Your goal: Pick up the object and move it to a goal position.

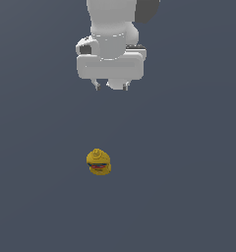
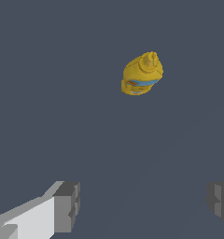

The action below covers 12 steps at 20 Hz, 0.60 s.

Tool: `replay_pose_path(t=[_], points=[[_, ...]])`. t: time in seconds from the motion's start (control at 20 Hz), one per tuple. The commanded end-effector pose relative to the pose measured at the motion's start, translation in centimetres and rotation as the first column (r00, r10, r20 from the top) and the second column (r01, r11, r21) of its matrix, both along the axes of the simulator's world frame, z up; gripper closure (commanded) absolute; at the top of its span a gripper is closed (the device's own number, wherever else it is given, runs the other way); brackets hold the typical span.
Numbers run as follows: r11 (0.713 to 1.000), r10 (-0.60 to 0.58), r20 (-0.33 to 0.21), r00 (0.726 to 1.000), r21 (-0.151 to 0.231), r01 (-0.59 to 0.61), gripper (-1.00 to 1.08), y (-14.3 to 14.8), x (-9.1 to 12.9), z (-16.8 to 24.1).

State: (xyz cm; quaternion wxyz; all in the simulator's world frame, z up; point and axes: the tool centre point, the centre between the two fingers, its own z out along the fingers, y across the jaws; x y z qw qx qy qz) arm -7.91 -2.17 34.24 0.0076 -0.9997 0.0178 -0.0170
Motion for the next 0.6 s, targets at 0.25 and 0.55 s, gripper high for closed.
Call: replay_pose_path(t=[0.25, 0.55], points=[[0.999, 0.032, 0.007, 0.999, -0.001, -0.032, -0.92, 1.2, 0.0, 0.5], [0.997, 0.081, 0.018, 0.997, -0.004, -0.081, -0.92, 3.0, 0.0, 1.3]])
